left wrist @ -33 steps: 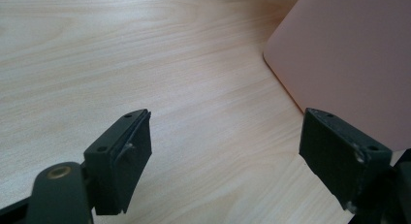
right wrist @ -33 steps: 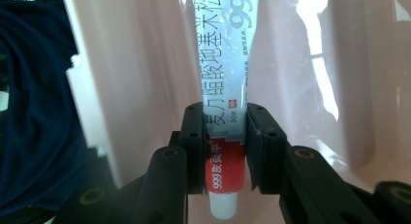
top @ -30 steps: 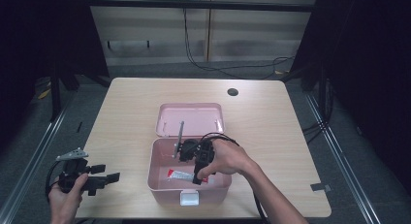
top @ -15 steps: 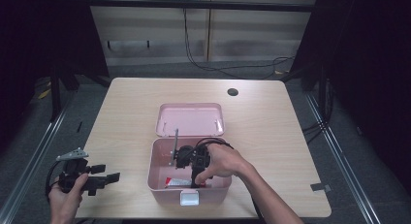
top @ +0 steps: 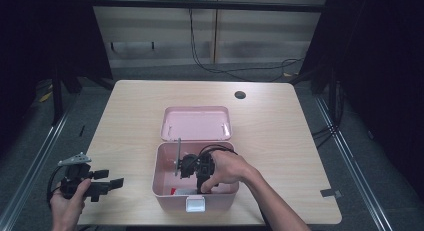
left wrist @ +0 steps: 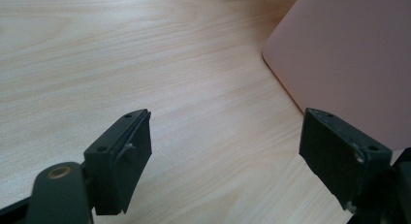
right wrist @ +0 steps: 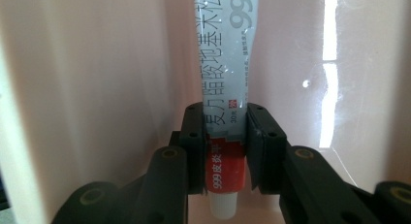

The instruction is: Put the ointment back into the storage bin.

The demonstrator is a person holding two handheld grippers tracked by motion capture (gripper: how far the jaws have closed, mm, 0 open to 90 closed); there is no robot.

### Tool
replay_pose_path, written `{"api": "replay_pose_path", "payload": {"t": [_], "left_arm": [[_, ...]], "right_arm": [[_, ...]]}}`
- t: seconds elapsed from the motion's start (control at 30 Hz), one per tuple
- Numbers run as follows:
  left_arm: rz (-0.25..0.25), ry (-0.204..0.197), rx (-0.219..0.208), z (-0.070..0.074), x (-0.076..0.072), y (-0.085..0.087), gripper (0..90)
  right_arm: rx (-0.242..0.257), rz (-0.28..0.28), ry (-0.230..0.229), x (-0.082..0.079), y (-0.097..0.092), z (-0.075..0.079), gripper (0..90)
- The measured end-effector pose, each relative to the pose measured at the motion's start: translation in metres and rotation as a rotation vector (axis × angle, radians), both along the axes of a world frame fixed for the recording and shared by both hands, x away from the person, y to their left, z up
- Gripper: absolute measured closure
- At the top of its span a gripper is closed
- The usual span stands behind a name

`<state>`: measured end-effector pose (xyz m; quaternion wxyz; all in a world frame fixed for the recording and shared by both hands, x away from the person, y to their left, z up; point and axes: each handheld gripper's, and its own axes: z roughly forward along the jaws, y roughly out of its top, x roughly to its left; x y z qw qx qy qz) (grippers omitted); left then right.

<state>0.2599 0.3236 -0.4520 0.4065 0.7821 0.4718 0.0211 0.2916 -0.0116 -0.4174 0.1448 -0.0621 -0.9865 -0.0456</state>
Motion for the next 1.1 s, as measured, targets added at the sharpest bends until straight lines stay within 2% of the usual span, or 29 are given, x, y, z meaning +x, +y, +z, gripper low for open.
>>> {"api": "replay_pose_path", "payload": {"t": [0.07, 0.13, 0.17, 0.4, 0.7, 0.9, 0.97, 1.07, 1.1], "left_arm": [[-0.001, 0.000, 0.000, 0.000, 0.000, 0.000, 19.0], [-0.002, 0.002, -0.003, 0.000, 0.000, 0.000, 19.0], [-0.001, 0.002, -0.002, 0.000, 0.000, -0.001, 19.0], [-0.001, 0.000, -0.006, 0.000, 0.000, 0.000, 19.0], [-0.002, 0.002, -0.002, 0.000, 0.000, 0.000, 19.0], [0.003, 0.004, -0.005, 0.000, 0.000, 0.000, 19.0], [0.002, 0.005, -0.004, 0.000, 0.000, 0.000, 19.0], [0.003, 0.004, -0.003, 0.000, 0.000, 0.000, 19.0], [0.003, 0.003, -0.003, 0.000, 0.000, 0.000, 19.0]], "right_arm": [[-0.013, -0.001, 0.001, 0.001, 0.000, -0.001, 71.7], [-0.035, -0.013, -0.017, 0.001, 0.001, -0.003, 71.7], [-0.017, -0.017, -0.006, 0.001, 0.001, -0.004, 71.7], [-0.029, 0.019, 0.006, 0.000, 0.006, -0.009, 71.6], [-0.024, 0.025, 0.015, 0.000, 0.007, -0.013, 71.5], [-0.063, 0.036, 0.034, 0.000, 0.007, -0.016, 71.5], [-0.068, 0.036, 0.032, 0.001, 0.007, -0.016, 71.4], [-0.072, 0.020, 0.054, 0.001, 0.006, -0.018, 71.1], [-0.066, 0.019, 0.044, 0.001, 0.005, -0.019, 71.1]]}}
